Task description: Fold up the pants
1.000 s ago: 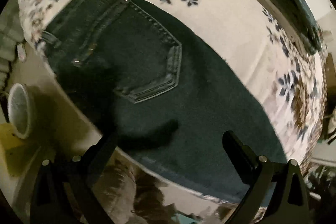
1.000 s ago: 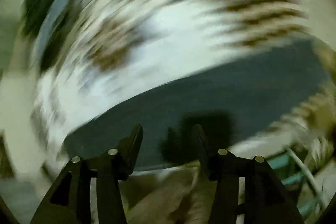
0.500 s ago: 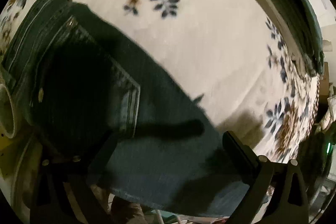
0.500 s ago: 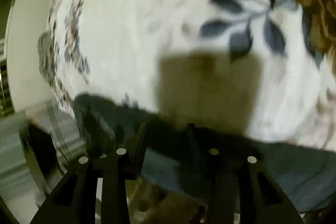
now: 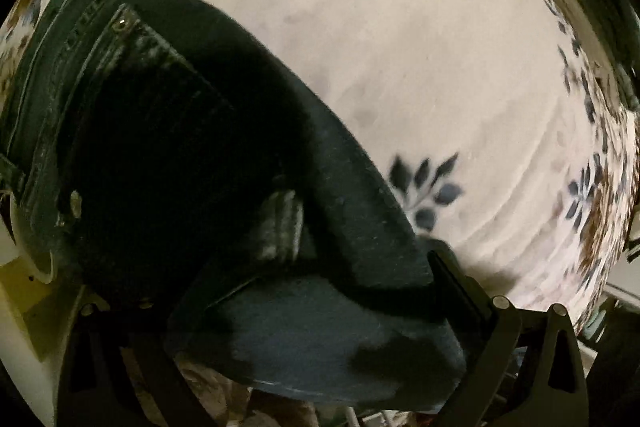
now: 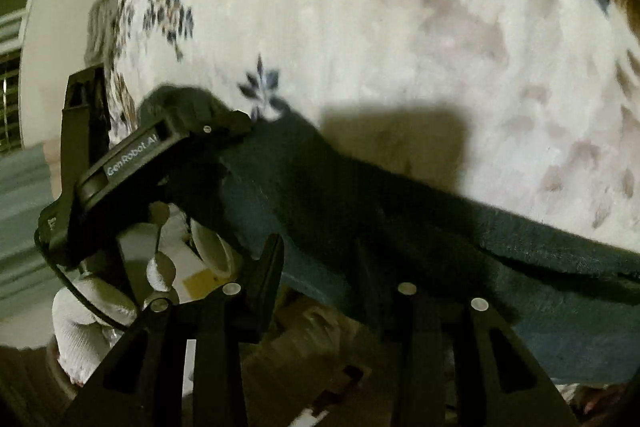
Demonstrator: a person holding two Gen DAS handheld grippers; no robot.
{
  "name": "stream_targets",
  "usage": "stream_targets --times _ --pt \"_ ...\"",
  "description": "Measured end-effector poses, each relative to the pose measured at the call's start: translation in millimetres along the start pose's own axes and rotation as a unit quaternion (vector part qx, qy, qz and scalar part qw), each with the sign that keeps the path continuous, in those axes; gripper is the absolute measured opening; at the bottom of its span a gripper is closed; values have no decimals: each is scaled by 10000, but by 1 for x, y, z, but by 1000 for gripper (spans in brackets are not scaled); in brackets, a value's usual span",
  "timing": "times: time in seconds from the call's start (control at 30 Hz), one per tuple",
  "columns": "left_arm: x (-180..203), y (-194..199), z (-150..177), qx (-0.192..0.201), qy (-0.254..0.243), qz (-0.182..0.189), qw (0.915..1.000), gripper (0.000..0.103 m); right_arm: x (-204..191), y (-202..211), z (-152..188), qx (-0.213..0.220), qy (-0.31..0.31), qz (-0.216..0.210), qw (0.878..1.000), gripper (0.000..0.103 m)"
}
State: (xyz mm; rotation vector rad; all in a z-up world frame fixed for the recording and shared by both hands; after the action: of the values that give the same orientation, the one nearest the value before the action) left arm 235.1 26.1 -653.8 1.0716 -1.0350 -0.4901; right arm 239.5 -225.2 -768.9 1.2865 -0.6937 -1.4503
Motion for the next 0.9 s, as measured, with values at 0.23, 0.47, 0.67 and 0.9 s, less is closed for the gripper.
stream_targets --times 0.23,0.47,0.67,0.9 --pt "-12 10 10 64 -141 -92 9998 103 2 4 7 -260 23 -98 9996 40" --pt "-23 13 24 185 -208 -16 9996 103 19 28 -42 283 -555 -239 9978 48" --pt "-27 17 34 237 -190 33 9995 103 -21 -23 -82 -641 95 -409 9971 48" --pt "-50 70 57 706 -98 175 9973 103 -45 -20 -78 -139 331 190 9992 6"
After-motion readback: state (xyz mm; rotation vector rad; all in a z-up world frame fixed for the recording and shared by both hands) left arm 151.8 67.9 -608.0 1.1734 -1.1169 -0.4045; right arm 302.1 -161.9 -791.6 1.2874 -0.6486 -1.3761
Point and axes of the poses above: each gripper's, at about its wrist camera, not at the fingertips, and y roughly against the way its jaws point, x to its right, z to its underside, the point moved 3 cm from there along -y, roughly the way its jaws point, and after that the axes turned 15 degrees about z, right-handed, at the moved point
